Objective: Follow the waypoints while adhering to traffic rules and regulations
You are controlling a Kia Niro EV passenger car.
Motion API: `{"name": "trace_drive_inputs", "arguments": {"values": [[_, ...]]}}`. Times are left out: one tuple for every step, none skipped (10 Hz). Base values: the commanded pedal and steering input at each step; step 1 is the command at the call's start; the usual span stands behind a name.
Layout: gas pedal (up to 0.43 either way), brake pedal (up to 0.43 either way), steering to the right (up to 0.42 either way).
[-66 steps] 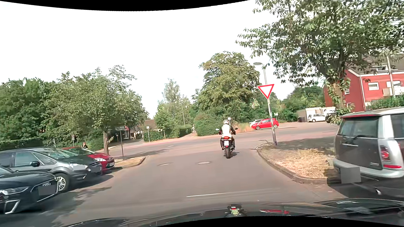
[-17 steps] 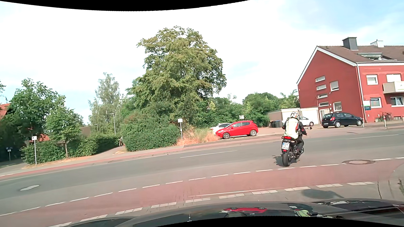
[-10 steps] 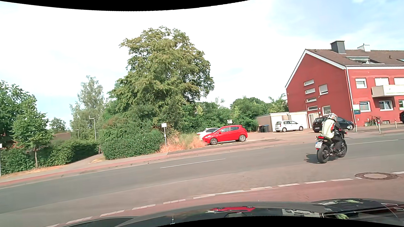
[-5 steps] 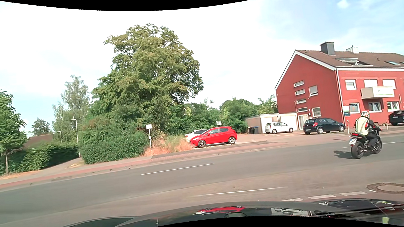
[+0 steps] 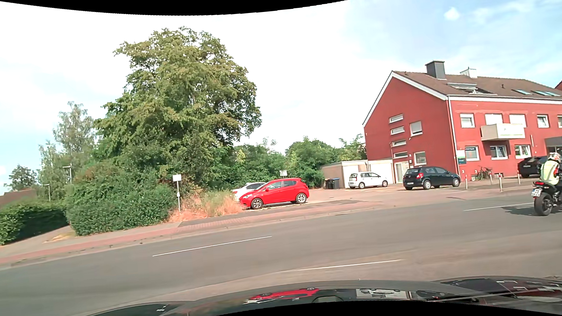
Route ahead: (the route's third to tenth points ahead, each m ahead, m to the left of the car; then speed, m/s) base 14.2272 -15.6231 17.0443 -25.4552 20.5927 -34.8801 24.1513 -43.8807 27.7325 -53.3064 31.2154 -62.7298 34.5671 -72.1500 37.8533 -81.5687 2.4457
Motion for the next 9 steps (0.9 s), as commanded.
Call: {"name": "trace_drive_inputs", "arguments": {"values": [[0.150, 0.000, 0.330], [0.169, 0.000, 0.364], [0.169, 0.000, 0.390], [0.169, 0.000, 0.418], [0.169, 0.000, 0.441], [0.169, 0.000, 0.449], [0.157, 0.000, 0.454], [0.157, 0.000, 0.458], [0.157, 0.000, 0.461]]}}
